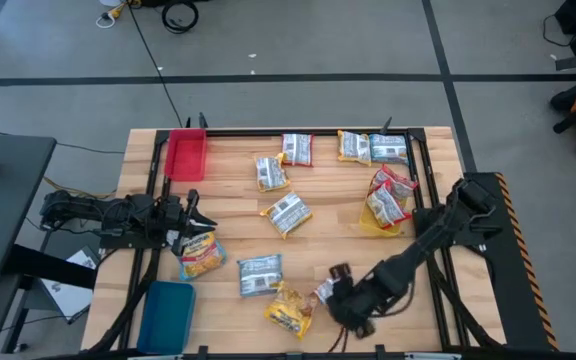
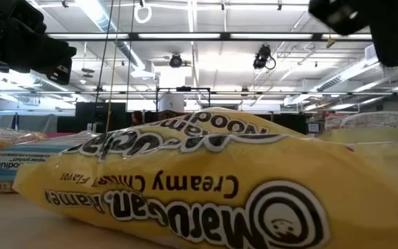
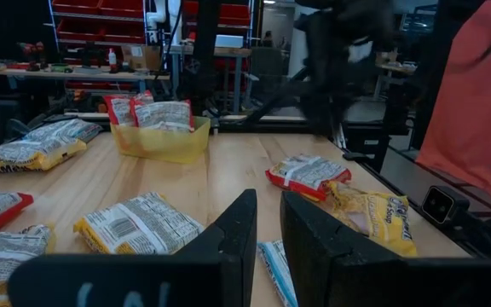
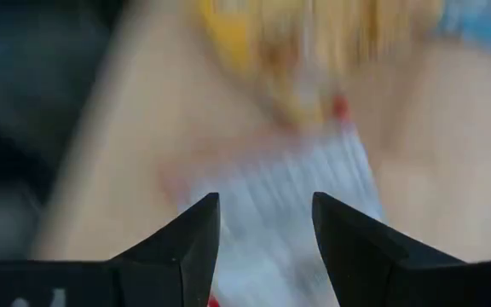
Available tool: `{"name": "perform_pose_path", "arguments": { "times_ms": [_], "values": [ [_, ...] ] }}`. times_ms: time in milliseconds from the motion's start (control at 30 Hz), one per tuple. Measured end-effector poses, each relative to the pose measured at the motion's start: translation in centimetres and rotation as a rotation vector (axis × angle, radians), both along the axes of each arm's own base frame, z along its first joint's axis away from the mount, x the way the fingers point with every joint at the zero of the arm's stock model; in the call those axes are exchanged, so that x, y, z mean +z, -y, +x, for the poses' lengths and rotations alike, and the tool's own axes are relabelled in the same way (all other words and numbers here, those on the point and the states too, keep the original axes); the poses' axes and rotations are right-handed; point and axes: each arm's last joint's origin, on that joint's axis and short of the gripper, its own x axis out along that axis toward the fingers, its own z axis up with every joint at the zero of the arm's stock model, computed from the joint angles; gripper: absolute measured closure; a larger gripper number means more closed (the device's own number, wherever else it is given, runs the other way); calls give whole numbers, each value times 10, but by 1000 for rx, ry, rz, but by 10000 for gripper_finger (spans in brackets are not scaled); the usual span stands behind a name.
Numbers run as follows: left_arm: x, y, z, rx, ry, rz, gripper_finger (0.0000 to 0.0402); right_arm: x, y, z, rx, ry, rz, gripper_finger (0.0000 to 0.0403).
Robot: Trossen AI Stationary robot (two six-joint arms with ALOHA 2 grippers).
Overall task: Sort Maruchan noodles
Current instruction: Put the red noodle pack into the yellow bin
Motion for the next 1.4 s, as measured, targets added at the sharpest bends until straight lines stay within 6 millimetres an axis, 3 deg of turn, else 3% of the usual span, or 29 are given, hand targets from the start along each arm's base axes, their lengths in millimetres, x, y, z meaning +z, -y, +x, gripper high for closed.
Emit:
{"name": "perform_pose_path", "arguments": {
  "times_ms": [67, 167, 367, 433, 567, 667, 867, 933, 1100, 1300, 1400],
  "values": [
    [0, 0, 0, 0, 0, 0, 340, -3, -12, 9, -103, 91, 87, 212],
    [0, 0, 0, 0, 0, 0, 340, -26, -22, 19, -216, 115, 120, 219],
    [0, 0, 0, 0, 1, 0, 340, -71, -30, 21, -177, -54, 101, 242],
    [0, 0, 0, 1, 1, 0, 340, -69, -35, 22, -132, -70, 59, 248],
    [0, 0, 0, 0, 1, 0, 340, -45, -48, 24, 29, -31, -30, 256],
    [0, 0, 0, 0, 2, 0, 340, -37, -50, 14, 84, -91, -100, 258],
    [0, 0, 0, 0, 1, -1, 340, -53, -68, -7, 142, -294, 99, 259],
    [0, 0, 0, 0, 0, 0, 340, -60, -71, -11, 127, -280, 55, 259],
    [0, 0, 0, 0, 3, -1, 340, -66, -53, -26, -138, -305, -231, 262],
    [0, 0, 0, 0, 5, -1, 340, -46, -15, -68, -322, -679, -668, 263],
    [1, 0, 0, 0, 5, -1, 340, -43, -17, -65, -338, -593, -551, 264]
  ]
}}
